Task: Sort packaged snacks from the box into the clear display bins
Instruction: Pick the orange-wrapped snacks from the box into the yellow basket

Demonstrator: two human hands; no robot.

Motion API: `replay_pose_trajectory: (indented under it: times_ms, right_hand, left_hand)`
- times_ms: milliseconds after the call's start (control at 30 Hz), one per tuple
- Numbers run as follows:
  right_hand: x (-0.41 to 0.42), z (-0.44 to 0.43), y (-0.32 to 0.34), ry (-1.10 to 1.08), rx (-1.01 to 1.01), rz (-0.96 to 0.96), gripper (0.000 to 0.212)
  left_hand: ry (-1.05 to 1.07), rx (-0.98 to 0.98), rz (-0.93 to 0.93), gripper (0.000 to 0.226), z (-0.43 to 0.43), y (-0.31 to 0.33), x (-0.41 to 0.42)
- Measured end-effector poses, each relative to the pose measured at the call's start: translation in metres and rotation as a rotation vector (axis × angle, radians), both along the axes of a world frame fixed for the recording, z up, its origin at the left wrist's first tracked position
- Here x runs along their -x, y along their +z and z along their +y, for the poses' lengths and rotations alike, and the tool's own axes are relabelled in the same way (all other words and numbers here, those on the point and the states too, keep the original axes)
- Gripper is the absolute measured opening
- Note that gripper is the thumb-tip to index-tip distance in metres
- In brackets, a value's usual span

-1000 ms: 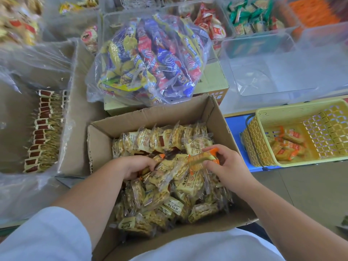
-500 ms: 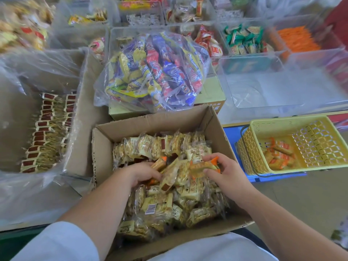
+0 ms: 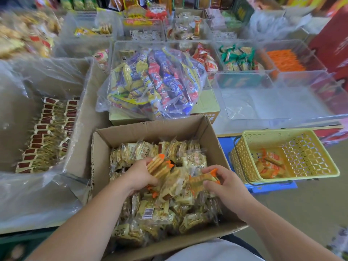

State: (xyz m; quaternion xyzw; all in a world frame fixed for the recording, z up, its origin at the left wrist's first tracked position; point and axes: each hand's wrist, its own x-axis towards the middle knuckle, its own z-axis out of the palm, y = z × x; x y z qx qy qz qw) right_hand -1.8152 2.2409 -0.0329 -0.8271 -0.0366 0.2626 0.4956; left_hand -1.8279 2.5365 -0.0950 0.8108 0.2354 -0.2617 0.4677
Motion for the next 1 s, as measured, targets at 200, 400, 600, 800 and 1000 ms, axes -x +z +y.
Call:
replay_pose_trajectory:
  times_ms: [200, 400, 600, 800, 1000]
  right_hand:
    - [-0.009, -0.007, 0.005, 0.041, -0.044, 0.021, 0.025]
    - [-0.026, -0.023, 0.019, 0.09, -0.192, 0.036, 0.024]
    - [-0.07, -0.096, 0.034, 0.075, -0.257, 0.03, 0.032]
    - [-0.153, -0.231, 0.002, -0.024, -0.082, -0.021, 0.041]
    - [-0.221, -0.315, -0.049, 0.204, 0.402, 0.014, 0.04]
  left_hand:
    - [0.269, 0.066, -0.173, 0.107, -0.023, 0.019, 0.007]
    - [0.492, 0.149, -0.326, 0.083, -0.06, 0.058, 0.016]
    - [0.574, 0.155, -0.309, 0.068, -0.127, 0.069, 0.013]
    - [0.821, 0.027, -0.192, 0.072, -0.212, 0.076, 0.004]
    - [0.789, -0.122, -0.243, 0.047, -0.294, 0.079, -0.013]
